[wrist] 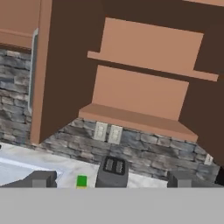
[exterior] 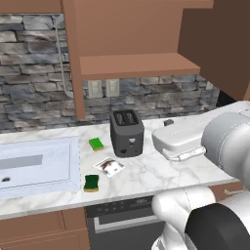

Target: Open the cabinet. Pick the sponge and place it next to the sink. Then close the cabinet.

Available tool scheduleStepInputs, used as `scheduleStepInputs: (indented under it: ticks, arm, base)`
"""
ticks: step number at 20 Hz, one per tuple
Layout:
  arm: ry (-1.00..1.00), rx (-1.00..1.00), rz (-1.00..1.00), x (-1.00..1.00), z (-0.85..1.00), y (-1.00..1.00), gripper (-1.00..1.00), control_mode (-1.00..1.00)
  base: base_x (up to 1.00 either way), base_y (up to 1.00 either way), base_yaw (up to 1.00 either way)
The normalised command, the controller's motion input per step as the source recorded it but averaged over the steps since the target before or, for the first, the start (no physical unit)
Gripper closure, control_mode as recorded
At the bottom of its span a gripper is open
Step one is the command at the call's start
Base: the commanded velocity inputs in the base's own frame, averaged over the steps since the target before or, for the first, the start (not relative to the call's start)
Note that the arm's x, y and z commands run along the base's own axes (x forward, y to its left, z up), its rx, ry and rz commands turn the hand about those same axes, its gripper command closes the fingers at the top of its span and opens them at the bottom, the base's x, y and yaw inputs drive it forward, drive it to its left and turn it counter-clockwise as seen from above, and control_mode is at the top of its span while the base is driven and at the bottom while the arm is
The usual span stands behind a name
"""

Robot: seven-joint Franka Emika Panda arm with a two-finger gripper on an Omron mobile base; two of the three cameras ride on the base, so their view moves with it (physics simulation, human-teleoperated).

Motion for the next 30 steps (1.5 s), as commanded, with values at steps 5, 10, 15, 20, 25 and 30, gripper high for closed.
scheduleStepInputs:
  ticks: [5,10,15,20,25,30]
  arm:
    - [-0.13,0.0,-0.02,-0.02,0.03,0.29,-1.0,-1.0]
    - [-0.11,0.0,-0.06,-0.12,0.18,0.07,-1.0,-1.0]
    - [-0.07,0.0,-0.09,-0.21,0.23,0.07,-1.0,-1.0]
    - [-0.02,0.0,-0.12,-0.29,0.19,0.1,-1.0,-1.0]
    - [0.0,-0.01,-0.15,-0.12,0.07,0.14,-1.0,-1.0]
    - [0.0,-0.02,-0.19,0.0,0.0,0.27,-1.0,-1.0]
  base:
    - [0.0,0.0,0.0]
    - [0.0,0.0,0.0]
    - [0.0,0.0,0.0]
    - [0.0,0.0,0.0]
    - [0.0,0.0,0.0]
    - [0.0,0.0,0.0]
